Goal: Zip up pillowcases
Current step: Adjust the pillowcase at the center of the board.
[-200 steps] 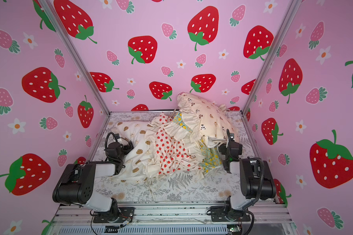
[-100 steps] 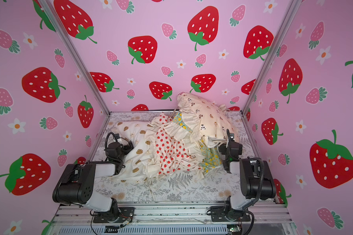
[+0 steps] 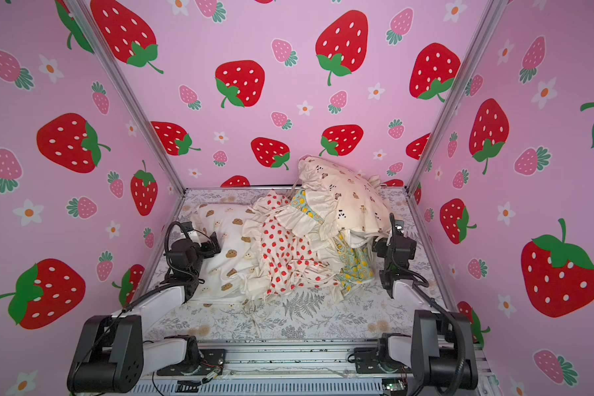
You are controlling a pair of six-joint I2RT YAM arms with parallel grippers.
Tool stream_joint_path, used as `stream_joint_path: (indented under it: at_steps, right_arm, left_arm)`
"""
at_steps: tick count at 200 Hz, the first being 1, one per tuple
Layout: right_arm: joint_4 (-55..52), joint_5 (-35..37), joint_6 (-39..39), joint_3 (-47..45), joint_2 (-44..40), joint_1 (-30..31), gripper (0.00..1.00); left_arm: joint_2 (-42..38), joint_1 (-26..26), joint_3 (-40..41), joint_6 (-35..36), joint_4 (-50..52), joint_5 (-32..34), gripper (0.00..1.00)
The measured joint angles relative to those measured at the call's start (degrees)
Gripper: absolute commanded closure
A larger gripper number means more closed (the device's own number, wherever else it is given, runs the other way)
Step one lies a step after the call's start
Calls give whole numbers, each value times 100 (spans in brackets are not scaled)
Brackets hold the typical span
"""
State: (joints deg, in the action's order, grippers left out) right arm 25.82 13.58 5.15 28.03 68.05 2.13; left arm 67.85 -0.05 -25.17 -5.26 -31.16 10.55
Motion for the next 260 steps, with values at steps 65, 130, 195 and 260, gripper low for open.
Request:
stream_joint_path:
  at_steps: [65, 130, 195, 260]
  right_arm:
    - [-3178, -42, 1478, 726, -1460, -17, 0]
    - [-5281, -879, 2304, 1185, -2271, 94, 0]
    - [-6288, -962, 3132, 1954, -2050, 2426, 1]
    - [-6247, -144, 4061, 3093, 63, 5650, 0]
  left_arm:
    - [-2002, 68, -63, -1486, 2155, 407, 1]
    - [-2977, 361, -293, -3480, 3877, -33, 1]
    - [-3075, 308, -800, -3919, 5359, -1121, 1]
    - [-3235, 85, -874, -3895, 6660, -1705, 1]
